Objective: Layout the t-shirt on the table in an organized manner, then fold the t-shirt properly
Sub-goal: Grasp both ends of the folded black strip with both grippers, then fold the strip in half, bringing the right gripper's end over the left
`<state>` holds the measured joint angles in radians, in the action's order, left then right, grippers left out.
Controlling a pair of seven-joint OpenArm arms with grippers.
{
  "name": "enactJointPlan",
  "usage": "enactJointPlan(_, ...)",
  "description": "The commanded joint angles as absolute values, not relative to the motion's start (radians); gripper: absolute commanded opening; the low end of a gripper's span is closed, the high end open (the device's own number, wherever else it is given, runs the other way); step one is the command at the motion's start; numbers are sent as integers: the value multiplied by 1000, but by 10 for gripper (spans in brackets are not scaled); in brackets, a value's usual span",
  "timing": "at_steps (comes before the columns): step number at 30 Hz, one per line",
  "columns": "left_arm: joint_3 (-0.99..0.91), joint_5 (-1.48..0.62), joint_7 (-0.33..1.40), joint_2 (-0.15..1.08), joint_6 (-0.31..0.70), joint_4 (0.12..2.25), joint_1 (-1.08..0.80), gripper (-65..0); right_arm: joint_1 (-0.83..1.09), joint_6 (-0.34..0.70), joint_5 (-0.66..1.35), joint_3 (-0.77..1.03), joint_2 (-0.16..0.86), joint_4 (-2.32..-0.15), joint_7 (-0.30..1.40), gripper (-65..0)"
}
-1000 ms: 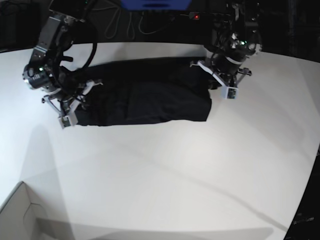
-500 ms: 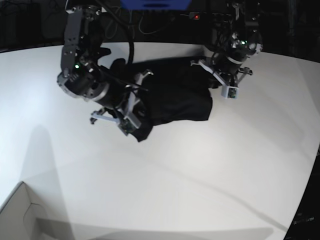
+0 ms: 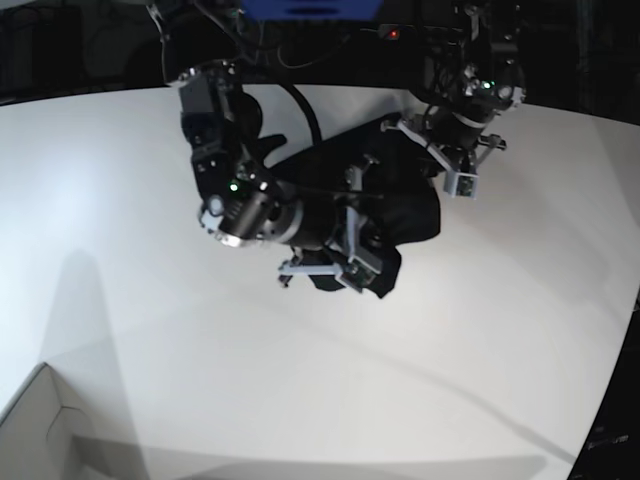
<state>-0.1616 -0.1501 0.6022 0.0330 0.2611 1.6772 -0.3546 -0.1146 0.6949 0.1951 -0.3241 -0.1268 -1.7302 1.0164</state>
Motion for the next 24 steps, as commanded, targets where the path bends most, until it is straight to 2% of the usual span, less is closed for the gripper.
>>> enactJointPlan(1,-162,-157,582,35,260,1701,-352,-556,-142,698,220,-346,-140,-1727,963,-650)
enactJointPlan(7,-165,-157,582,35,260,1701,-352,-556,-159,698,222,-463,-142,-1595,843,-648)
enactJointPlan(14,-168,-159,582,35,260,1701,-354,-556,-157,698,222,-486,-136,-1492,710,-531)
enactJointPlan(22,-168,-162,582,41,260,1759,-395,-553,-168,698,220,-486,-133,-1497,710,-383)
enactJointPlan(24,-170,-162,582,42,260,1794,-417,-518,-157,698,222,-484,-122,-1531,708,-344)
